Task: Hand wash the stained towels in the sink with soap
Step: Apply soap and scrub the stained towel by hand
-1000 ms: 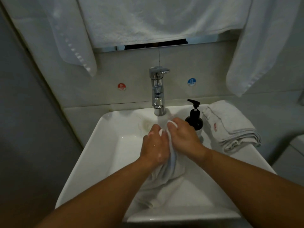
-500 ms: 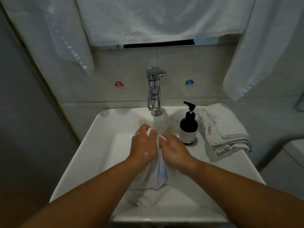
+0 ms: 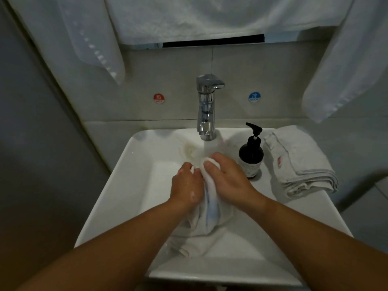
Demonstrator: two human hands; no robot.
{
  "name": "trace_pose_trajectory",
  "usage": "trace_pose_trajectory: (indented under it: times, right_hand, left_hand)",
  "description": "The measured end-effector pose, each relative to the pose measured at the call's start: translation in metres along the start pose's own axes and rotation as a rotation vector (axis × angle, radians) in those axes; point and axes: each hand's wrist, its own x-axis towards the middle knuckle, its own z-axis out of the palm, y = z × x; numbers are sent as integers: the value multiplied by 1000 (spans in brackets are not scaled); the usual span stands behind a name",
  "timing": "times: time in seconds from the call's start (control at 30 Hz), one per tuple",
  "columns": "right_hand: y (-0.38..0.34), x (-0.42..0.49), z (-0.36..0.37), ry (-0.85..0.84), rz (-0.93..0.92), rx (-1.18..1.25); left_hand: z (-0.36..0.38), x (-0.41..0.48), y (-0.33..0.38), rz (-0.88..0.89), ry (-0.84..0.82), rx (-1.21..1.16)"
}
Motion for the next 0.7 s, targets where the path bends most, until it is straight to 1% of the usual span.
trace_pose_trajectory:
  times: [0.07, 0.1, 0.17, 0.2, 0.27, 0.33, 0.37, 0.4, 0.43, 0.5, 0.53, 0.57, 0.6, 0.63, 0.67, 0.7]
  right_hand:
    - [6, 9, 1, 91, 44, 13]
    - [11, 11, 2, 98, 90, 8]
    - [14, 4, 5, 39, 151, -6]
    - [13, -2, 7, 0, 157, -19]
    - [3, -13, 11, -39, 96, -29]
    - [-7, -15, 11, -8, 9, 1]
    - [-8, -12, 10, 33, -16, 21]
    - [-7, -6, 8, 84, -20, 42]
    - [-3, 1, 5, 126, 4, 53]
    - [7, 13, -4, 126, 128, 66]
    - [12, 15, -7, 105, 191, 92]
    - [14, 16, -11, 96, 239, 144]
    - [14, 16, -14, 98, 280, 223]
    - [13, 16, -18, 102, 316, 335]
    - [10, 16, -21, 107, 339, 466]
    - [5, 14, -23, 107, 354, 581]
  left_hand:
    - [3, -6, 4, 48, -28, -21]
    - [3, -8, 8, 97, -26, -36]
    - [0, -7, 10, 172, -3, -78]
    - [-2, -2, 11, 174, 24, -91]
    - [-7, 6, 9, 97, 58, -74]
    - [-8, 6, 5, 16, 44, -60]
    - [-8, 2, 6, 15, 35, -80]
    - [-8, -2, 10, 47, 19, -104]
    - [-8, -6, 15, 119, -12, -120]
    - [-13, -8, 22, 263, -140, -154]
    - [-17, -6, 23, 283, -188, -195]
    - [-23, -1, 22, 256, -176, -260]
    - [-28, 8, 18, 191, -120, -338]
    - [-33, 17, 11, 95, -60, -415]
    - [-38, 24, 5, -13, -36, -483]
    - [-41, 27, 0, -105, -66, -525]
